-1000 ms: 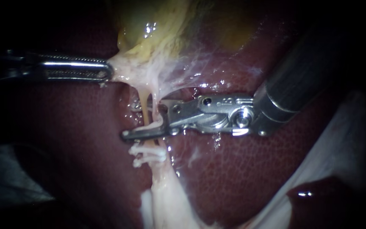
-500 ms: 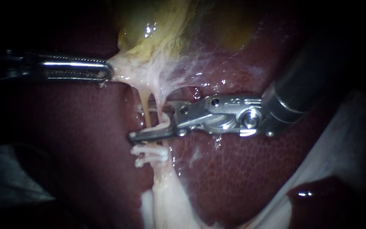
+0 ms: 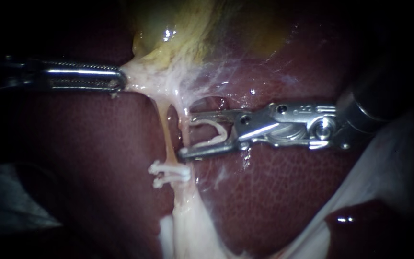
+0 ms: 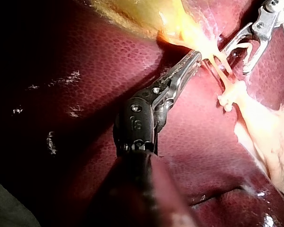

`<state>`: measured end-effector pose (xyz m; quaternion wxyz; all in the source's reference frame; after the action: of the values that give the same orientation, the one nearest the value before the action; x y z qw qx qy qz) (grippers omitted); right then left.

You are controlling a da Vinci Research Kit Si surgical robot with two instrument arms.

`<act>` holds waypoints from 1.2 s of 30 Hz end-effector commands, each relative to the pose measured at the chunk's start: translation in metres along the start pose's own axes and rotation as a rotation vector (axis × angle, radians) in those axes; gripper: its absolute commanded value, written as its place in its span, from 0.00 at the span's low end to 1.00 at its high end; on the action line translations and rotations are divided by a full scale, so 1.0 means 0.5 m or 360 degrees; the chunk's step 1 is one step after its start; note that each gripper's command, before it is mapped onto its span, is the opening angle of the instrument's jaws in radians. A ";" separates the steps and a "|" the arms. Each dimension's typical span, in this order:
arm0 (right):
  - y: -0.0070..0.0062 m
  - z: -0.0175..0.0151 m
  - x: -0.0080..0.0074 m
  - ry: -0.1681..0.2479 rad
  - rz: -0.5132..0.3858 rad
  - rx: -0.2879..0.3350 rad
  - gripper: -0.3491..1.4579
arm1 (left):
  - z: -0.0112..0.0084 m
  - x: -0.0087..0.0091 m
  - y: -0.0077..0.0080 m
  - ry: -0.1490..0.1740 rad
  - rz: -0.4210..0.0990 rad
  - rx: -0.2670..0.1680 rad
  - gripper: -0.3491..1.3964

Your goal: Clipping third clip left tube

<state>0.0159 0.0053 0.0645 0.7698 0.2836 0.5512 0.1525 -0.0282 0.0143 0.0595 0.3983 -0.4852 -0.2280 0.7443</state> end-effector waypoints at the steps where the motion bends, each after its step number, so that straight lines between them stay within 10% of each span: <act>1: -0.0002 -0.0003 0.0000 0.0000 0.0000 0.0002 0.45 | 0.0000 0.0000 0.0000 0.0000 0.0000 -0.0001 0.00; 36: -0.0065 -0.0054 0.0035 0.0003 -0.0001 0.0049 0.46 | -0.0001 0.0000 -0.0001 0.0000 0.0000 -0.0001 0.00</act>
<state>0.0140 0.0044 0.0604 0.7644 0.2950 0.5549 0.1441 -0.0281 0.0143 0.0595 0.3981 -0.4853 -0.2283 0.7443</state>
